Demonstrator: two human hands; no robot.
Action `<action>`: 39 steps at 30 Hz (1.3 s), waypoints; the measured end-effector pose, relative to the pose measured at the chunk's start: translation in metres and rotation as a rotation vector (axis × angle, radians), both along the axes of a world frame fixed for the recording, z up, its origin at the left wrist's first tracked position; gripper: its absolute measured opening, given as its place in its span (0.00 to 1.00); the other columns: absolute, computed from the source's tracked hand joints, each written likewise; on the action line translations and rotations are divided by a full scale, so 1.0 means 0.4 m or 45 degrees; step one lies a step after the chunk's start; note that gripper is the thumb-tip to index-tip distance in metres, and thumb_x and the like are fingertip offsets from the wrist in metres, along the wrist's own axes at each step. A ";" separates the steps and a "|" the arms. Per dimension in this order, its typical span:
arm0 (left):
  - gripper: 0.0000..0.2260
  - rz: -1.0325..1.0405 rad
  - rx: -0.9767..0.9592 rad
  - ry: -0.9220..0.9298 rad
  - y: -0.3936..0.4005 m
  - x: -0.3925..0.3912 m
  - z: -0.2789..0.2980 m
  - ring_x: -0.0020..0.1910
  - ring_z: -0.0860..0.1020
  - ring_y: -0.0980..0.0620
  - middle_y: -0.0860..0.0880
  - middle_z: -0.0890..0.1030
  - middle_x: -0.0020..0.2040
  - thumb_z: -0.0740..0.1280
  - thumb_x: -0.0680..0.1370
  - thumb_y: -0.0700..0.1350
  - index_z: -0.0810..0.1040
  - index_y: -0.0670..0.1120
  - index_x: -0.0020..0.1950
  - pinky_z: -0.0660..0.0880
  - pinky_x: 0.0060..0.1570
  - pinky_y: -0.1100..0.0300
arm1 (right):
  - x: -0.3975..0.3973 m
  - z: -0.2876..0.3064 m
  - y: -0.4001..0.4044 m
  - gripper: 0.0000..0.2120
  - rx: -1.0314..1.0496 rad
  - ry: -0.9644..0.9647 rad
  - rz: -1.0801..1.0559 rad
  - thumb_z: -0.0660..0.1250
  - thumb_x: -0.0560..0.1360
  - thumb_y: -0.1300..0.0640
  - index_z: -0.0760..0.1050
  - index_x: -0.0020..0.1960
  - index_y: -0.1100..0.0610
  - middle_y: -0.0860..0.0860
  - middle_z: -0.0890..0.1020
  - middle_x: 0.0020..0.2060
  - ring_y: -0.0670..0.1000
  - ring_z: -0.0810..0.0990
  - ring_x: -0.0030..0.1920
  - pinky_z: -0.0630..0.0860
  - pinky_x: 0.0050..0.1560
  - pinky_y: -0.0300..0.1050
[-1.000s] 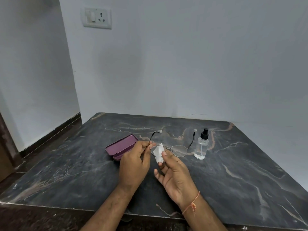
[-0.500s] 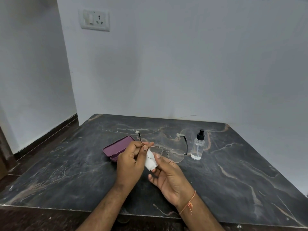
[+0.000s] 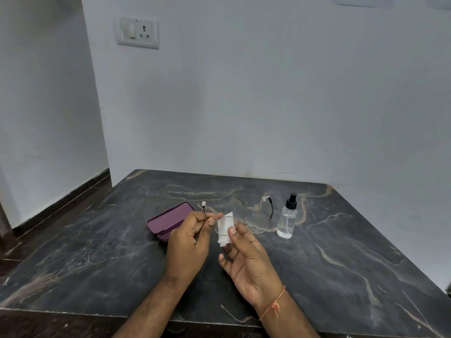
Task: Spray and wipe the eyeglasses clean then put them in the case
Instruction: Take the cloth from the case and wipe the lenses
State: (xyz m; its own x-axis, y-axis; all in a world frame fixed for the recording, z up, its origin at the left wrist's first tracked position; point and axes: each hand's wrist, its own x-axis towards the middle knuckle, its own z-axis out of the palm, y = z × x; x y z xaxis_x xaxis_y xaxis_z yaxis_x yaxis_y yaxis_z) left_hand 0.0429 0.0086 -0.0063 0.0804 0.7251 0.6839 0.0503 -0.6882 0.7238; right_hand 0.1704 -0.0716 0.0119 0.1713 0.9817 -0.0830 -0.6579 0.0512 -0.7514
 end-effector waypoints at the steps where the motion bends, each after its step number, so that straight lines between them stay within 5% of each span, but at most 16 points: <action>1: 0.07 0.008 0.001 0.013 0.002 0.000 -0.002 0.53 0.88 0.62 0.60 0.90 0.53 0.70 0.83 0.44 0.85 0.45 0.59 0.82 0.52 0.68 | -0.002 0.002 -0.001 0.18 0.003 -0.011 0.011 0.76 0.75 0.57 0.85 0.64 0.55 0.54 0.86 0.50 0.49 0.81 0.44 0.78 0.44 0.46; 5: 0.06 -0.004 -0.016 0.023 0.001 0.002 -0.005 0.55 0.88 0.62 0.60 0.90 0.53 0.70 0.84 0.38 0.85 0.45 0.59 0.82 0.53 0.68 | -0.007 0.005 -0.004 0.14 -0.002 -0.070 0.046 0.74 0.77 0.52 0.87 0.60 0.57 0.55 0.85 0.47 0.48 0.80 0.41 0.79 0.43 0.46; 12: 0.10 0.006 -0.027 -0.029 -0.004 -0.001 0.002 0.56 0.88 0.59 0.61 0.90 0.55 0.67 0.84 0.49 0.84 0.48 0.60 0.84 0.54 0.62 | -0.009 0.005 -0.003 0.09 -0.021 -0.056 0.006 0.76 0.75 0.56 0.88 0.53 0.58 0.56 0.87 0.48 0.49 0.82 0.42 0.78 0.43 0.44; 18: 0.12 0.018 -0.021 -0.003 -0.001 -0.003 0.001 0.54 0.88 0.62 0.62 0.89 0.55 0.67 0.83 0.51 0.84 0.47 0.60 0.83 0.54 0.64 | -0.007 0.005 0.003 0.20 -0.003 0.023 -0.112 0.77 0.72 0.61 0.81 0.64 0.56 0.56 0.87 0.50 0.50 0.84 0.40 0.78 0.41 0.44; 26: 0.08 0.002 -0.065 0.009 -0.005 -0.005 0.001 0.51 0.89 0.53 0.61 0.90 0.53 0.67 0.84 0.52 0.84 0.54 0.60 0.87 0.52 0.47 | -0.009 0.008 -0.004 0.15 -0.002 -0.008 -0.054 0.76 0.74 0.59 0.83 0.60 0.55 0.56 0.87 0.49 0.49 0.84 0.40 0.78 0.41 0.44; 30: 0.07 -0.031 -0.099 0.030 -0.001 -0.002 -0.003 0.55 0.89 0.57 0.59 0.90 0.54 0.70 0.85 0.39 0.85 0.48 0.60 0.86 0.54 0.53 | -0.012 0.012 -0.009 0.17 0.020 -0.080 0.021 0.74 0.78 0.53 0.83 0.65 0.56 0.55 0.87 0.51 0.48 0.84 0.44 0.78 0.44 0.46; 39: 0.06 -0.043 -0.076 -0.032 -0.004 0.000 0.000 0.59 0.88 0.57 0.59 0.90 0.56 0.68 0.85 0.40 0.83 0.49 0.58 0.84 0.58 0.57 | -0.011 0.011 -0.004 0.13 -0.070 -0.102 0.096 0.75 0.78 0.53 0.86 0.58 0.60 0.58 0.86 0.49 0.49 0.82 0.41 0.80 0.41 0.43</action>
State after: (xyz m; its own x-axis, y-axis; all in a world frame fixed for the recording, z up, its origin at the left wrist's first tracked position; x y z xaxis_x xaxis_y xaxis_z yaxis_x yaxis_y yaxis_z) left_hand 0.0429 0.0070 -0.0064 0.0894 0.7619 0.6415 0.0091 -0.6447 0.7644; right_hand 0.1660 -0.0733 0.0164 0.1058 0.9864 -0.1259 -0.5958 -0.0385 -0.8022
